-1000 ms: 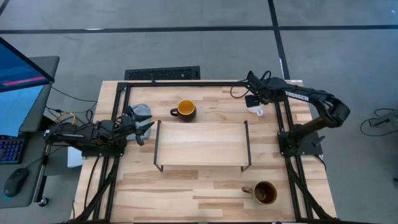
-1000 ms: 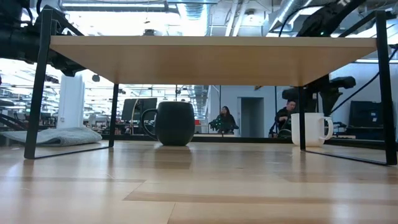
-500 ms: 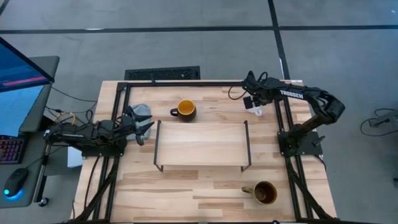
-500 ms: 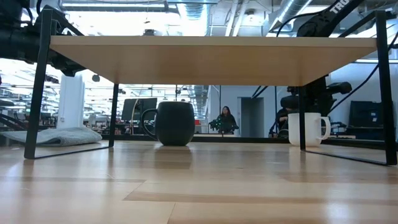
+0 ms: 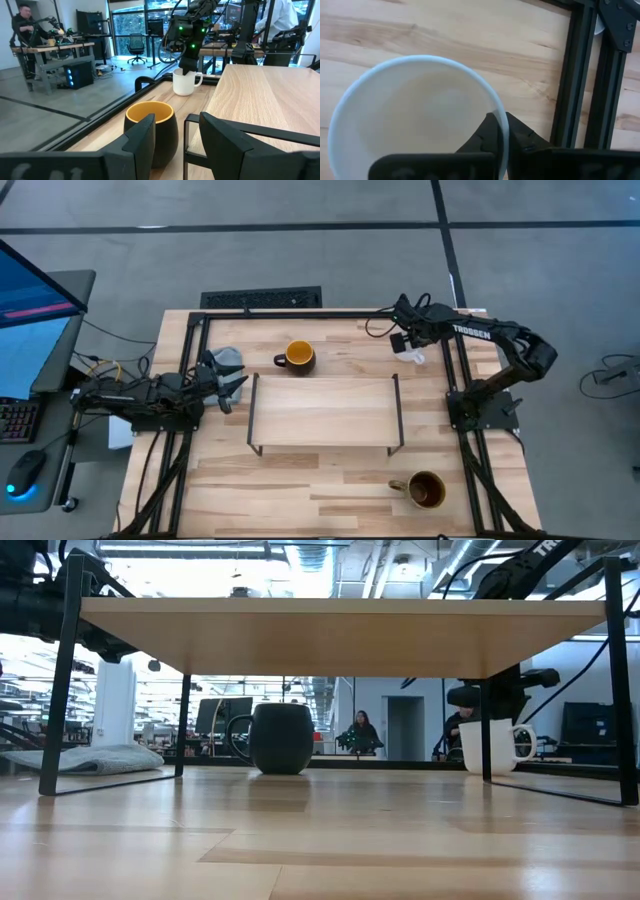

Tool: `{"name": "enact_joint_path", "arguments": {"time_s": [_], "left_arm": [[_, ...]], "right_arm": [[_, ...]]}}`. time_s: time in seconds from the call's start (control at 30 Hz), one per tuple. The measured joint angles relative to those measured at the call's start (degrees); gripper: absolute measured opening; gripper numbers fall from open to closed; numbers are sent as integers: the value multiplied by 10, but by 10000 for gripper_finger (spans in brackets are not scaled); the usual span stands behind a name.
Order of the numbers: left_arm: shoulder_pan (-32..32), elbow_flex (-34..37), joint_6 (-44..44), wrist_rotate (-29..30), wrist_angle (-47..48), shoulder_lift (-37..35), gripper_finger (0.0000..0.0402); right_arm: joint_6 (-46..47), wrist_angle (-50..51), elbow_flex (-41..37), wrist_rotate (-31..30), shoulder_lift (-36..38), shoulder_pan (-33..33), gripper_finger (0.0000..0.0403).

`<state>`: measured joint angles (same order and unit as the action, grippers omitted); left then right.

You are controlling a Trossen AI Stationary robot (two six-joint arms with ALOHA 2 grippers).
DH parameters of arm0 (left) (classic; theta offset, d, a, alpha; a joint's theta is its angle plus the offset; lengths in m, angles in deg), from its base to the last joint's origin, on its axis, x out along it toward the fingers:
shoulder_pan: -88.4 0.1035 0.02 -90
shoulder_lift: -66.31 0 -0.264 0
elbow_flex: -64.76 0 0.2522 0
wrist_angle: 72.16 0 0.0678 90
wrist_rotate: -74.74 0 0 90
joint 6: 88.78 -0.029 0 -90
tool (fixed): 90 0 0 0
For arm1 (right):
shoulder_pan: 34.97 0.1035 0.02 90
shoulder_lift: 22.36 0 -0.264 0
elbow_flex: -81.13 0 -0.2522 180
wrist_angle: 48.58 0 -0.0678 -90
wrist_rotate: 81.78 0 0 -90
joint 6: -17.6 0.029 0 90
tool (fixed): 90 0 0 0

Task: Stack small to large cups/mugs on shelf
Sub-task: Put the white mug on the shelf

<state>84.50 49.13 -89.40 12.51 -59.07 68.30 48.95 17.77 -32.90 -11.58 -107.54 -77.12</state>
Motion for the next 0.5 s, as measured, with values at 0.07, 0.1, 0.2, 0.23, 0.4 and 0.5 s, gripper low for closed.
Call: {"name": "enact_joint_path", "arguments": {"time_s": [0.07,0.1,0.2,0.23,0.4,0.5], "left_arm": [[0,0,0,0,0,0,146],[0,0,0,0,0,0,146],[0,0,0,0,0,0,146],[0,0,0,0,0,0,146],[0,0,-3,0,0,0,146],[0,0,-3,0,0,0,146]], "right_arm": [[-1,0,0,0,0,0,20],[-1,0,0,0,0,0,18],[-3,0,0,0,0,0,17],[-3,1,0,-1,0,0,17],[-14,8,-1,-1,8,2,17],[-18,36,11,1,26,9,14]]}}
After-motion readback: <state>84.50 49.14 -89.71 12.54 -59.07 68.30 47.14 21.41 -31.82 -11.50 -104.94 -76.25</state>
